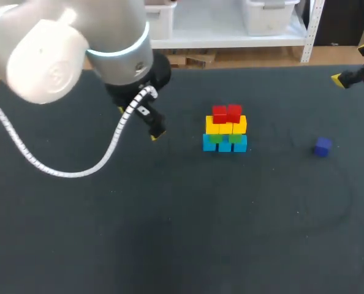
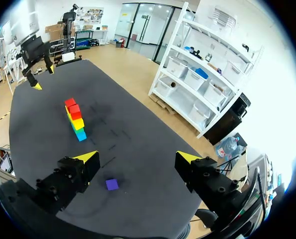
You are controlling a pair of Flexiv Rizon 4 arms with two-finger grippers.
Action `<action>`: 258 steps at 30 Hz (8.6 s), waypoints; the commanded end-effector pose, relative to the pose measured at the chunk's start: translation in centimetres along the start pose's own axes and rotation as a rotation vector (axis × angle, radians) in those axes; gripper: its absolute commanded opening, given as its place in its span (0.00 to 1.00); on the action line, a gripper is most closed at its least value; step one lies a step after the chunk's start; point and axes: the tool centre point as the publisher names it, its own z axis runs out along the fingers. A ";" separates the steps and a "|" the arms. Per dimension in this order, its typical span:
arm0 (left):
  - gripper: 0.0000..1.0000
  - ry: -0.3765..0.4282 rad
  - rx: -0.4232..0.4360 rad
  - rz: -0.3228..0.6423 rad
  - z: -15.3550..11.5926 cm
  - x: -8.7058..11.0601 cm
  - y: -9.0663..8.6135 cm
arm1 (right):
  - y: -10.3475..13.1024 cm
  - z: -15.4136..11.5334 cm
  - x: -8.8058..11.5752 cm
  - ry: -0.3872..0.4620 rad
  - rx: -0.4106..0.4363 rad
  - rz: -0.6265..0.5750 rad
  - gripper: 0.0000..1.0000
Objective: Place the blue cubes, place green cubes on the blue cubes, place the yellow cubes on the green cubes, then place the red cubes on the yellow cubes, and place purple cube on the red cubes.
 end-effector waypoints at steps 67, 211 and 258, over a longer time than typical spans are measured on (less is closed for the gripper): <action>1.00 -0.366 -0.054 -0.242 -3.1 1.0 14.4 | 0.4 -0.1 0.2 -0.003 0.062 0.002 1.00; 1.00 -0.366 -0.054 -0.242 -3.1 1.0 14.4 | 15.4 8.8 -6.5 0.453 -0.573 -0.674 0.00; 1.00 -0.366 -0.054 -0.242 -3.1 1.0 14.4 | 18.1 14.4 -9.4 0.522 -0.708 -0.597 0.00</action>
